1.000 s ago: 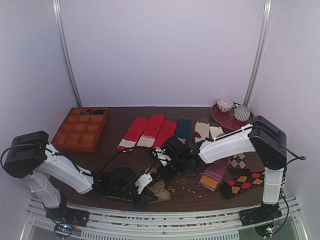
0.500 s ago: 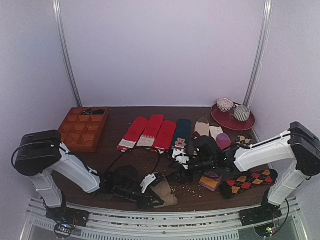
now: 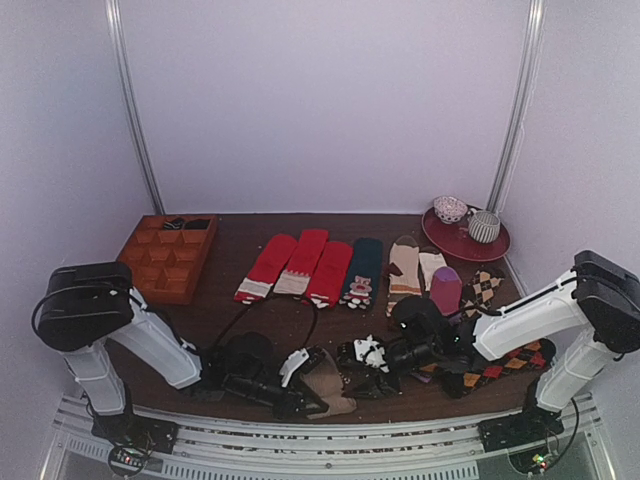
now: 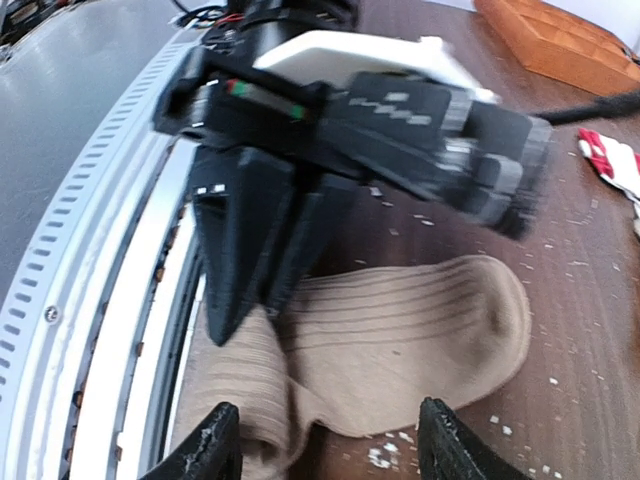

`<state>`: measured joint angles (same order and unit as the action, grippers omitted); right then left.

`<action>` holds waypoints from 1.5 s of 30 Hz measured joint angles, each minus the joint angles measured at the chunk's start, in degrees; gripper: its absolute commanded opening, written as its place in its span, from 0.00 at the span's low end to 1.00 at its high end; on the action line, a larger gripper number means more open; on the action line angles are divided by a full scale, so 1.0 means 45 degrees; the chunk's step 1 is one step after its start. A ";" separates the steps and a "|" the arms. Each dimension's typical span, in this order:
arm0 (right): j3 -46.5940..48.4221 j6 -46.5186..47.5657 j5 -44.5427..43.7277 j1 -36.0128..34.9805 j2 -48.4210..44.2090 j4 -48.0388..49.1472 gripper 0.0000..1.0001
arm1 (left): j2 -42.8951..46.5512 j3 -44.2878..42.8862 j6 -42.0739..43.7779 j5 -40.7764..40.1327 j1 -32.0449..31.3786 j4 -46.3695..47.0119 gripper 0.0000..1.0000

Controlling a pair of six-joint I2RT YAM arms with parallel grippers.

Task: Roll the socks
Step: Roll a pair of socks at the center of the board.

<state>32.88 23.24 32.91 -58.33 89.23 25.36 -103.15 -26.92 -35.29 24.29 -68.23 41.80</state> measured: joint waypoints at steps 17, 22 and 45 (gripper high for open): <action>0.0563 0.0058 0.0165 -0.0850 0.0544 -0.1797 0.64 | -0.0219 0.0078 -0.0345 0.0102 0.0010 0.0486 0.00; 0.0568 0.0019 0.0010 -0.0894 0.0772 -0.1783 0.61 | -0.0248 0.0063 -0.0384 0.0112 0.0010 0.0510 0.00; 0.2793 -0.3206 0.1462 -0.0971 0.2958 -0.3036 0.22 | 0.2599 -0.0029 0.0384 -0.3254 -0.0359 -0.3439 0.76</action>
<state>45.45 8.82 39.48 -62.70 102.54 11.70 -91.46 -27.05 -33.56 9.65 -69.84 26.33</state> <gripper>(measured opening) 0.229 0.682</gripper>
